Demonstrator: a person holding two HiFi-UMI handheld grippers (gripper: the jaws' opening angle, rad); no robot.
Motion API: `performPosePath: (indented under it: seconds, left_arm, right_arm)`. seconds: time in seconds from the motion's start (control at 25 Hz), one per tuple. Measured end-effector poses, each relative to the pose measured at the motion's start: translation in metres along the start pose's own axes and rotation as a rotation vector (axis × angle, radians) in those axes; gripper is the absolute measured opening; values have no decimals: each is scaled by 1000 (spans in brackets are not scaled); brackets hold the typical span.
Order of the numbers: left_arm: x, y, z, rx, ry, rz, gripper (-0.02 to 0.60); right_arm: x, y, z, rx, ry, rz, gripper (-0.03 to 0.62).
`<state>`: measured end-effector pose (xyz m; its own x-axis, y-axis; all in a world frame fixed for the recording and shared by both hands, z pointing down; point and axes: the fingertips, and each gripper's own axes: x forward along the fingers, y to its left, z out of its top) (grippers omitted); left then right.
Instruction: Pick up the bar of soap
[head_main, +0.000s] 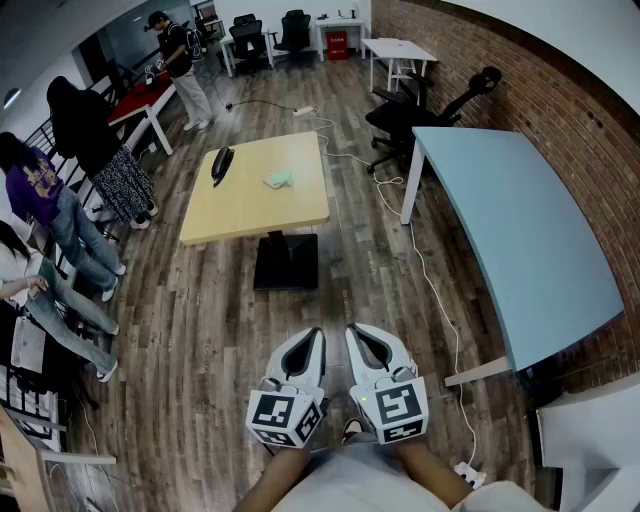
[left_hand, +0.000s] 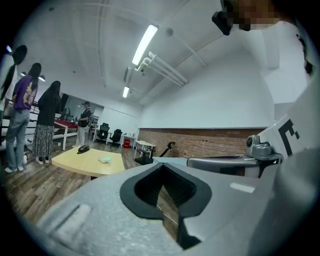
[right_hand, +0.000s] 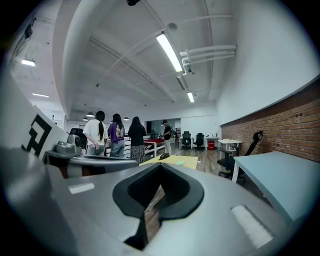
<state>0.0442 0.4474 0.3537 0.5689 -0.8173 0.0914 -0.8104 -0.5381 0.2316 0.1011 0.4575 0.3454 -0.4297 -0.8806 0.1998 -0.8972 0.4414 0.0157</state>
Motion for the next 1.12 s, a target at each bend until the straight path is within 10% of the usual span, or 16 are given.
performPosePath:
  seconds: [1.12]
  left_arm:
    - [-12, 13, -22, 14, 46, 82, 5]
  right_arm:
    - [4, -3, -30, 59, 40, 22, 5]
